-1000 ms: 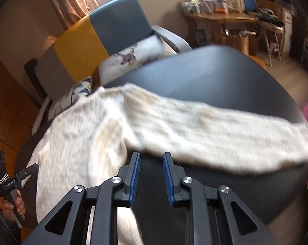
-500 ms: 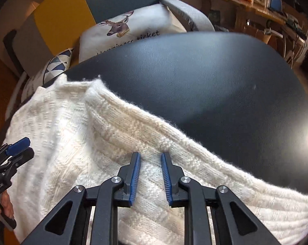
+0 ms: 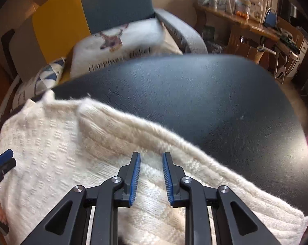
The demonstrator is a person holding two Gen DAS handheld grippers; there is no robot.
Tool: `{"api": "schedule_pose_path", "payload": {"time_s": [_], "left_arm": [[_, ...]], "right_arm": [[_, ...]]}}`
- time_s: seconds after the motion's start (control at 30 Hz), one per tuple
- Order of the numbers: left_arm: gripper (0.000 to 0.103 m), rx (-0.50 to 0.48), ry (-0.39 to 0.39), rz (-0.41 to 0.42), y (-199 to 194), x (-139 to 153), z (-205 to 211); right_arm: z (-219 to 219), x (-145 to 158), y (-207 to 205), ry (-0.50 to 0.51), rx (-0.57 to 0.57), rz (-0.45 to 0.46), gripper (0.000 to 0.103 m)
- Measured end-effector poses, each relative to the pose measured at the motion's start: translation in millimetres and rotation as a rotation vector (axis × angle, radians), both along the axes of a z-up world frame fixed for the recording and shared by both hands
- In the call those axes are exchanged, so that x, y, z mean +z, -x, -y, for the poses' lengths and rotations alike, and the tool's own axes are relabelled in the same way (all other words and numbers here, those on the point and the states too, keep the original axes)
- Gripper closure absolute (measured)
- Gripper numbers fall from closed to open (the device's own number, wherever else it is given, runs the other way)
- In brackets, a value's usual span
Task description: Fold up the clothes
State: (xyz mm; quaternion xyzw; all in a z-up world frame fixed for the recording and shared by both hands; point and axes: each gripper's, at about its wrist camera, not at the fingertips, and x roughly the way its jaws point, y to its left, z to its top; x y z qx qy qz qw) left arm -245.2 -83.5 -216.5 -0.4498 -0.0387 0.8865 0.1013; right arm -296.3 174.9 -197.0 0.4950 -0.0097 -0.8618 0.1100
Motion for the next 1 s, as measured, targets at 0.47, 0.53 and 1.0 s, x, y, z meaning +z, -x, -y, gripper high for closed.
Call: {"api": "schedule_pose_path", "payload": {"time_s": [0.47,0.53,1.0], "left_arm": [[0.056,0.425,0.025,-0.028,-23.4,9.0,204.9],[0.056,0.438,0.037,-0.029,-25.1,7.0,217.3],[0.048,0.484,0.021,0.041,-32.4,-16.1,256.0]], "right_arm": [[151.4,6.2,-0.4,0.093,0.293,-0.006,0.08],[168.2,-2.4,13.7,0.077,0.293,0.014,0.081],[206.6,-15.0,49.8,0.159,0.31,0.124,0.077]]}}
